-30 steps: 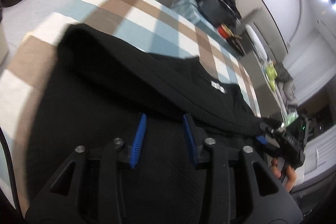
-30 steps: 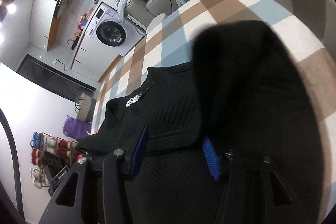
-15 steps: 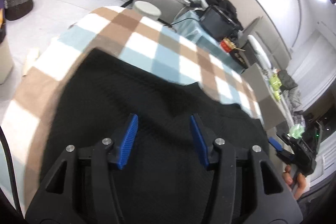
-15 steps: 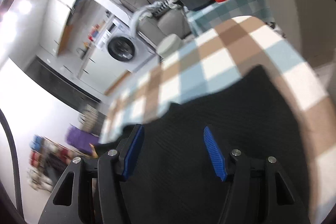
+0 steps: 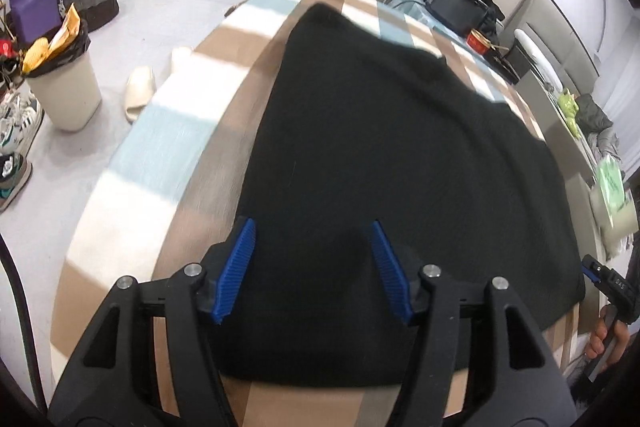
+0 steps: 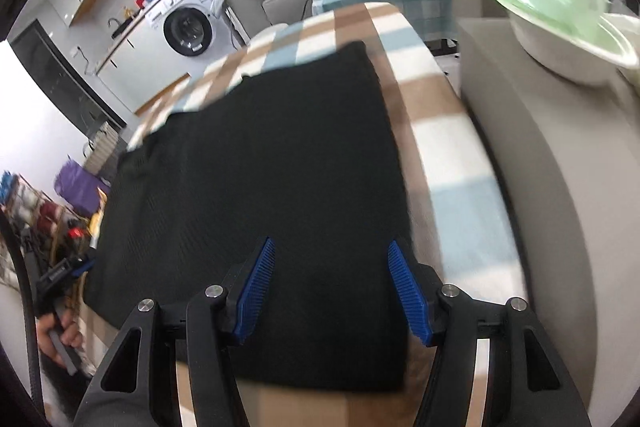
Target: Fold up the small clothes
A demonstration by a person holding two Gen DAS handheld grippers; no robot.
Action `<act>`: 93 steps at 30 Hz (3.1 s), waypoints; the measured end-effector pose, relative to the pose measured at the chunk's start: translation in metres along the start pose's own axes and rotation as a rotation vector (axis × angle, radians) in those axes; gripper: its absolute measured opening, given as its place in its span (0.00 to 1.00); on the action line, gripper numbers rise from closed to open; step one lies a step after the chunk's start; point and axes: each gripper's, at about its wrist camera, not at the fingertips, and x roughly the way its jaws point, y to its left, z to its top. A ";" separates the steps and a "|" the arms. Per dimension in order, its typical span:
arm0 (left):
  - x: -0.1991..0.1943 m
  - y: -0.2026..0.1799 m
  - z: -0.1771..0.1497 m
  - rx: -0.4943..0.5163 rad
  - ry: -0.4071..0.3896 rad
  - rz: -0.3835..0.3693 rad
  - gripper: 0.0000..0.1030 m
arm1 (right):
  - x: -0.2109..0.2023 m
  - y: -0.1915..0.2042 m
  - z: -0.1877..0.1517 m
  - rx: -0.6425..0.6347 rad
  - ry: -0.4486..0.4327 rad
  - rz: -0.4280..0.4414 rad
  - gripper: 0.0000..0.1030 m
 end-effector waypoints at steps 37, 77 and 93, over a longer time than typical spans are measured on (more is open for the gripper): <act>-0.083 0.033 -0.063 -0.104 -0.077 -0.015 0.42 | -0.046 0.020 -0.044 -0.054 -0.097 -0.010 0.42; -0.123 -0.140 -0.009 0.156 -0.345 -0.328 0.15 | 0.012 0.105 -0.069 -0.151 -0.020 0.125 0.30; -0.016 -0.355 -0.102 0.643 0.201 -0.589 0.25 | -0.056 -0.008 -0.060 0.075 -0.129 -0.105 0.33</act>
